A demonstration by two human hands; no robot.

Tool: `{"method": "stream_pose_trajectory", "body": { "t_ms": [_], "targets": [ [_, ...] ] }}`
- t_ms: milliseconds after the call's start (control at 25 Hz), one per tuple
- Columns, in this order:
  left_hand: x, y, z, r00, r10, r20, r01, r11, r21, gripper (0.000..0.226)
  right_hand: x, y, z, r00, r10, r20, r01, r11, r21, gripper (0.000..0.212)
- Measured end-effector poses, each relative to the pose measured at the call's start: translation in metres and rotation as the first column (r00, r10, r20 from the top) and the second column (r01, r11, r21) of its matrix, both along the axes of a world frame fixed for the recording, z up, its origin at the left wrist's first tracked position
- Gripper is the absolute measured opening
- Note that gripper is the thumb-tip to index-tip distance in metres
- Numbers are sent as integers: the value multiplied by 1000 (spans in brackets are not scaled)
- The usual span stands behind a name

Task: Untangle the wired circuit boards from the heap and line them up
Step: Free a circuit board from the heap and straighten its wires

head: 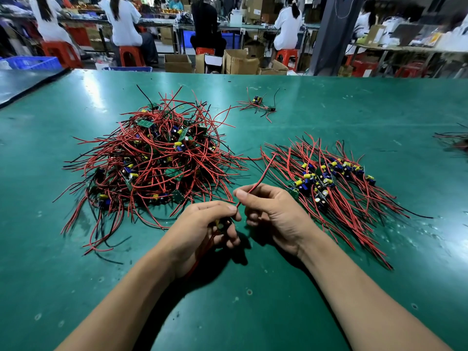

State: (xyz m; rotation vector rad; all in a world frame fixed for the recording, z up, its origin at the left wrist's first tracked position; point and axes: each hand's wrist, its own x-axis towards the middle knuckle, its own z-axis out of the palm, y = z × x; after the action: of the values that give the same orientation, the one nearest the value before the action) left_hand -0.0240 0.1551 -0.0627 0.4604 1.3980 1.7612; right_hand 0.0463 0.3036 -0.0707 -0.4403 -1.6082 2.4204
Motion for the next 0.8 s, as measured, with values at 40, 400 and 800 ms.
{"method": "stream_pose_trajectory", "body": {
  "t_ms": [40, 400, 800],
  "targets": [
    [0, 0, 0, 1000, -3, 0, 3, 1000, 3, 20, -1, -1, 0, 999, -44, -2, 45, 999, 24, 9],
    [1, 1, 3, 996, -87, -32, 87, 996, 3, 15, -11, 3, 0, 862, -453, -228, 490, 859, 145, 22],
    [1, 0, 1, 994, -96, -53, 95, 995, -25, 15, -16, 26, -8, 726, -645, -240, 685, 711, 163, 29]
  ]
}}
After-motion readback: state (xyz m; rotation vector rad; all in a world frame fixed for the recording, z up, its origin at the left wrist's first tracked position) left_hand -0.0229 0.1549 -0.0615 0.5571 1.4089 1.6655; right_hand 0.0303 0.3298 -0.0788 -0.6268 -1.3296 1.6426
